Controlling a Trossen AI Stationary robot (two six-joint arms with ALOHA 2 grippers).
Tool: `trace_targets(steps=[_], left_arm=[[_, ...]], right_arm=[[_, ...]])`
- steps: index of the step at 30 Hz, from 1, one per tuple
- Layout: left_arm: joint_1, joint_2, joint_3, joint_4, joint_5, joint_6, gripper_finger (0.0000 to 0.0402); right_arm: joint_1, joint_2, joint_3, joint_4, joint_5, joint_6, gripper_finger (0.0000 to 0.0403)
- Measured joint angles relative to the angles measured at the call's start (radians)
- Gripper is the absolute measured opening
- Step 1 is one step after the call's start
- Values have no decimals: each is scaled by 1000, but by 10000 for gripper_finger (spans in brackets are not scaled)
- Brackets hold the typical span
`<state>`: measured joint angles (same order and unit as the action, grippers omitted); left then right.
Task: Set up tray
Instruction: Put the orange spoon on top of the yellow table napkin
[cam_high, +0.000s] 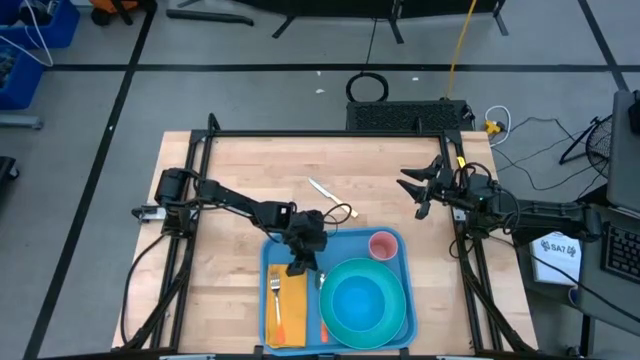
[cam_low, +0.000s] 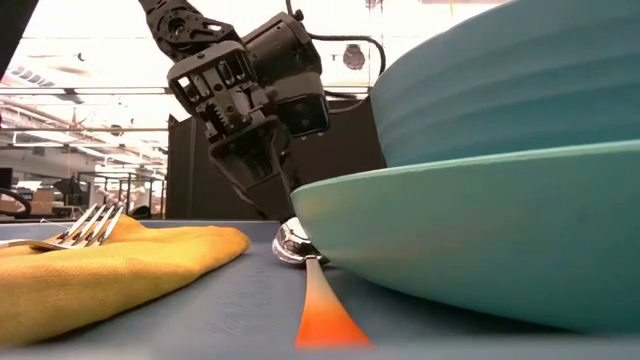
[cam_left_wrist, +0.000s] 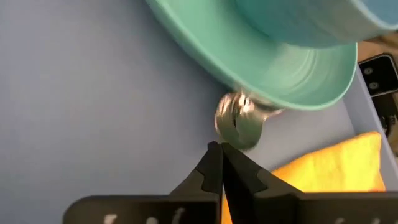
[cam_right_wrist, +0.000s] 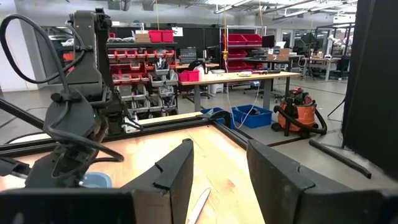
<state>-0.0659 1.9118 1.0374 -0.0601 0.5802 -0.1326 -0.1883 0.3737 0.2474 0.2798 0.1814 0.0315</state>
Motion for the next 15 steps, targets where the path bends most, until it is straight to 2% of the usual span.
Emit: trace_targets(steps=[3, 6, 15], left_arm=[[-6, 0, 0, -12, 4, -8, 7], [-8, 0, 0, 5, 6, -19, 29], [-5, 0, 0, 10, 22, -34, 152]], right_arm=[[0, 0, 0, 0, 0, -1, 141], [0, 0, 0, 0, 0, -1, 141], [0, 0, 0, 0, 0, -2, 141]])
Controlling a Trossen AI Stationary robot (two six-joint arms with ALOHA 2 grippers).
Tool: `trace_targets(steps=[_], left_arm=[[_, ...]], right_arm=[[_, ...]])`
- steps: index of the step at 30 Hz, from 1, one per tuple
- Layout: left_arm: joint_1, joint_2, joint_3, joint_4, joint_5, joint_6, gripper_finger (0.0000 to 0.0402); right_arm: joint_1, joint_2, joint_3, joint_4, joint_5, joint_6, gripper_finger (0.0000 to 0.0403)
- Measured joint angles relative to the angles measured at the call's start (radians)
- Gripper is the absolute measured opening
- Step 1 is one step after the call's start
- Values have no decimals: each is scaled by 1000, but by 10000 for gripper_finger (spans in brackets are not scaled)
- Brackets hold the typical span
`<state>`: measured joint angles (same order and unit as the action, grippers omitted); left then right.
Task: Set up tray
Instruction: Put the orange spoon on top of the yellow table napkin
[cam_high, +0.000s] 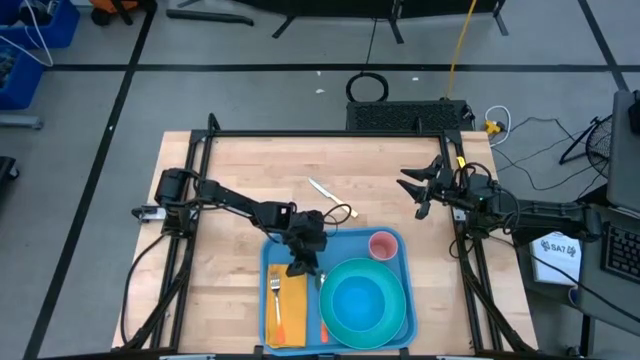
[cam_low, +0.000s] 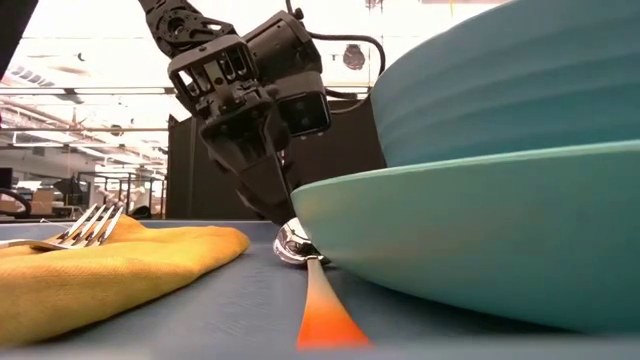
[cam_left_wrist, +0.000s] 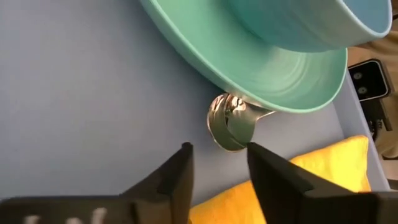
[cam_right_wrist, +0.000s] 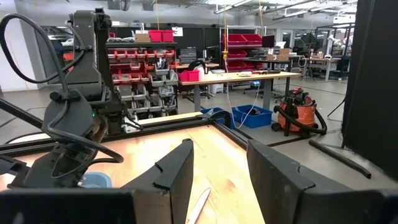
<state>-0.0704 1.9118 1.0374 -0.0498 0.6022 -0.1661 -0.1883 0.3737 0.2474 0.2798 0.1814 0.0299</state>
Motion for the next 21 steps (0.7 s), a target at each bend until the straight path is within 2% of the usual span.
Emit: trace_targets(steps=[4, 7, 21], left_arm=[[2, 0, 0, 3, 0, 3, 195], [2, 6, 0, 8, 1, 2, 208], [2, 102, 3, 180, 137, -84, 173]], right_arm=[[0, 0, 0, 0, 0, 0, 141], [0, 0, 0, 0, 0, 0, 141], [0, 1, 0, 2, 0, 4, 141]])
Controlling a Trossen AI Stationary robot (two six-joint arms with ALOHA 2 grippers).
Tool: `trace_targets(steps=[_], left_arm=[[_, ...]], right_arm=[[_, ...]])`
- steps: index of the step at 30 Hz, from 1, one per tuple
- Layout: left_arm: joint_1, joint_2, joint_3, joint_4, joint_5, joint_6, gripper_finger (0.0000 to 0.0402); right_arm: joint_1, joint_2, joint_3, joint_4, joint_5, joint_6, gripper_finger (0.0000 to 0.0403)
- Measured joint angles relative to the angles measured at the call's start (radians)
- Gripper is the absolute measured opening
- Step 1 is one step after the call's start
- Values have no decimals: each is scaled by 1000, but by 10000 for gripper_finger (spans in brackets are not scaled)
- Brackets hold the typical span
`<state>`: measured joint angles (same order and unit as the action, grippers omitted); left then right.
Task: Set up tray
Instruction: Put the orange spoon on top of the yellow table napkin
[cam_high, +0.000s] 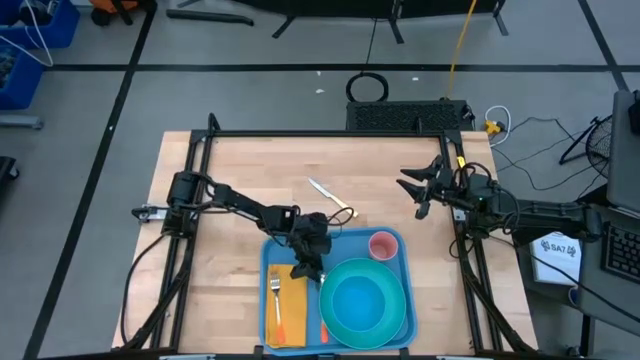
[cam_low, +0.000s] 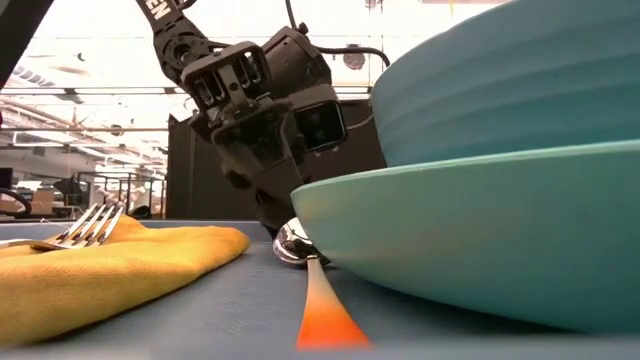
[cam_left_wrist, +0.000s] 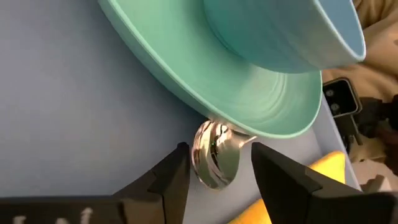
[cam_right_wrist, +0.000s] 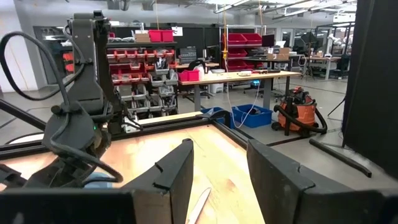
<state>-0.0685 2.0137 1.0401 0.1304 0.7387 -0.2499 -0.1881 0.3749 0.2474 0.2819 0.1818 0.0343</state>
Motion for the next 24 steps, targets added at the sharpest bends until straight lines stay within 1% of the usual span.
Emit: trace_targets(steps=[3, 6, 9, 12, 13, 24], left_arm=[[0, 1, 0, 7, -7, 1, 157], [1, 1, 0, 6, -9, 9, 127], [2, 1, -1, 0, -4, 14, 80], [2, 1, -1, -8, -9, 35, 21], [3, 1, -1, -11, -10, 33, 12], [7, 0, 0, -85, 2, 64, 5]], right_arm=[[0, 2, 0, 0, 0, 2, 141], [0, 4, 0, 0, 0, 1, 141], [0, 5, 0, 3, 0, 0, 141], [0, 5, 0, 6, 0, -1, 141], [0, 5, 0, 5, 0, -1, 141], [0, 5, 0, 6, 0, -4, 141]])
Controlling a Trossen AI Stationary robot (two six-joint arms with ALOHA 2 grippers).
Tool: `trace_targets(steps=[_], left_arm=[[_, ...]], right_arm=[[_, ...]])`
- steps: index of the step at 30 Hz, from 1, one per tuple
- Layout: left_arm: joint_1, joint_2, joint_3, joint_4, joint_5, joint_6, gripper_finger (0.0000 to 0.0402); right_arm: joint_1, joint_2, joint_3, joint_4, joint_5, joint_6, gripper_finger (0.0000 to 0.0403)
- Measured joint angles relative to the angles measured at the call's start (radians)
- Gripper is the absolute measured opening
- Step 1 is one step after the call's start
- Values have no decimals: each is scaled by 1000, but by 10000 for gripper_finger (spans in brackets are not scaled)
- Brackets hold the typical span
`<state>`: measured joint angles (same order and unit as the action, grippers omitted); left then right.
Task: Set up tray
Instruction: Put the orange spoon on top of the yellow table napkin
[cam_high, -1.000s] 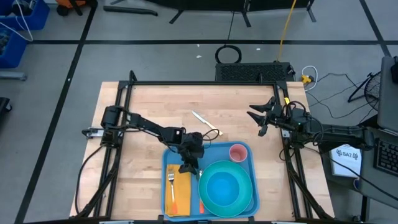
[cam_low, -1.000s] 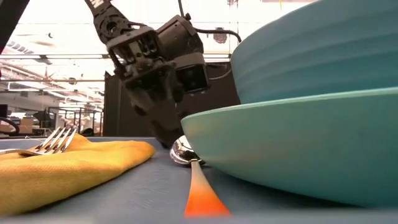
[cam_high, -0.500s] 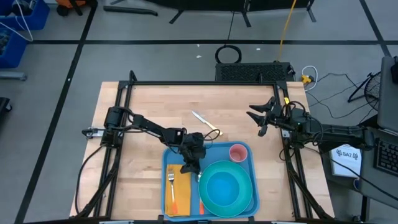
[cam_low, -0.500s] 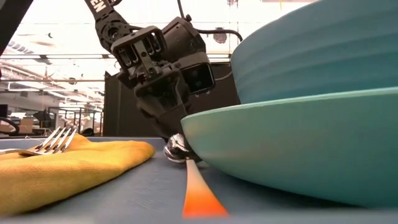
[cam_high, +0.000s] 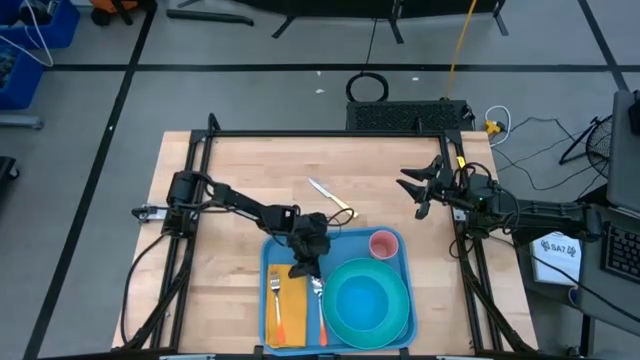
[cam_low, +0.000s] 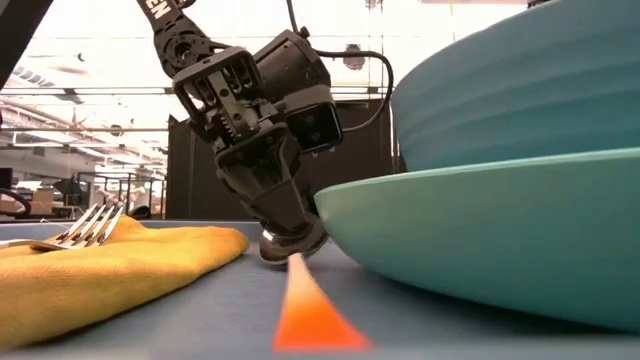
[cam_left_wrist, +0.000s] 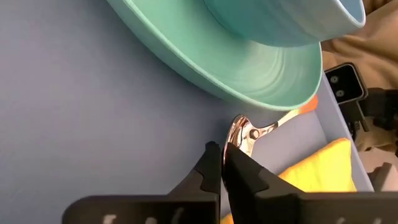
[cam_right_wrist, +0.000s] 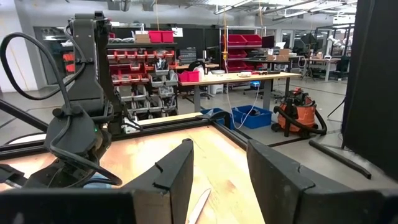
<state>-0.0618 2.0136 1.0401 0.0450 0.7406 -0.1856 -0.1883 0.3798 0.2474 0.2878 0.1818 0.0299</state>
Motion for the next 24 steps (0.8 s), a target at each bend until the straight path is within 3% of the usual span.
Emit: trace_targets(steps=[15, 19, 24], left_arm=[[48, -213, -5, -321, -18, 70, 4], [33, -211, -4, -390, 5, 70, 4], [11, -204, -11, -488, -49, 98, 4]], right_arm=[[0, 0, 0, 21, 1, -15, 141], [0, 0, 0, 30, 1, -16, 141], [0, 0, 0, 30, 0, -16, 141]])
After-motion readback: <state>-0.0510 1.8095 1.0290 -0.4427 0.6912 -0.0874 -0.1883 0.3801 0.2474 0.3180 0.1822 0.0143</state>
